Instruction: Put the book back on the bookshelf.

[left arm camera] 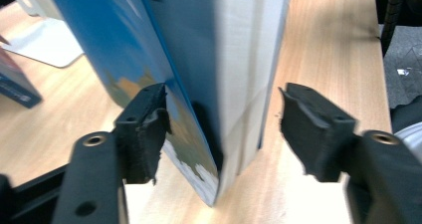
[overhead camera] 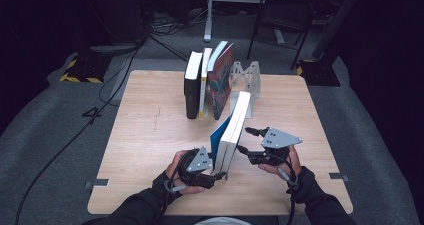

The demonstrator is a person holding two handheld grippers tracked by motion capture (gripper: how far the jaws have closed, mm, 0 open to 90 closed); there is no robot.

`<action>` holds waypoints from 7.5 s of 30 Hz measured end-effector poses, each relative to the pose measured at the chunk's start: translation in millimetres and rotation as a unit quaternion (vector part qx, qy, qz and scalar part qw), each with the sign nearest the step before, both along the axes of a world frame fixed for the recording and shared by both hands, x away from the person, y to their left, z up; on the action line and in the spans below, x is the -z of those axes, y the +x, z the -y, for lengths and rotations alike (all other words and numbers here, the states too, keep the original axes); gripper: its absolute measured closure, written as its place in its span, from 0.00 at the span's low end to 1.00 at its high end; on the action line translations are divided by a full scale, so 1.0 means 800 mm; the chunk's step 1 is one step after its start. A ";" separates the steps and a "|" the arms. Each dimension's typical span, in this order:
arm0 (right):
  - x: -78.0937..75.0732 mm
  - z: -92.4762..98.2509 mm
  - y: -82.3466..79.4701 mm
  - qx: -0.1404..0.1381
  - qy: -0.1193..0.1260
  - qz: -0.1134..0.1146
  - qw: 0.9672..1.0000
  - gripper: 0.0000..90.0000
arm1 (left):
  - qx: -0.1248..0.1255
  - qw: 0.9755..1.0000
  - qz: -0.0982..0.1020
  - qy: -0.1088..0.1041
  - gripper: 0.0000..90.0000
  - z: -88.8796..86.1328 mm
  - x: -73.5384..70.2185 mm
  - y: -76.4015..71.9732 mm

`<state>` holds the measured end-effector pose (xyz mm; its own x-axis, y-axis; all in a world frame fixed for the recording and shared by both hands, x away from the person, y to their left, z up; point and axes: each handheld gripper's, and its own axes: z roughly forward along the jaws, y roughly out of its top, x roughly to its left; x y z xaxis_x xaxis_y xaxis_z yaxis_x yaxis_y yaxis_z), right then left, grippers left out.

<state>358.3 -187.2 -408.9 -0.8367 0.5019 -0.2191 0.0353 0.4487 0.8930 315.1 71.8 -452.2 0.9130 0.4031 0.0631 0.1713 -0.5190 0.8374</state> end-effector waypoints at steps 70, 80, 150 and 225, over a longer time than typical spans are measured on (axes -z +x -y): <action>0.054 -0.010 0.024 -0.141 -0.048 -0.103 0.983 0.58 | -0.046 0.999 -0.027 0.004 0.51 -0.121 0.008 0.016; 0.011 0.002 -0.005 -0.134 -0.012 -0.063 0.989 0.60 | -0.066 0.997 -0.028 -0.021 0.45 -0.108 0.011 0.040; -0.078 0.013 -0.012 -0.006 0.014 -0.084 0.996 0.66 | -0.065 0.990 -0.067 0.102 0.26 -0.085 0.046 0.048; -0.148 0.013 0.122 0.191 -0.004 -0.066 0.979 0.66 | -0.077 0.989 -0.091 0.085 0.17 -0.102 0.065 0.041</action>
<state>456.0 -197.3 -290.6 -0.6097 0.7824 -0.1270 0.3171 0.3877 0.8655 347.7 153.5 -504.3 0.8437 0.5366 -0.0169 0.3991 -0.6059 0.6882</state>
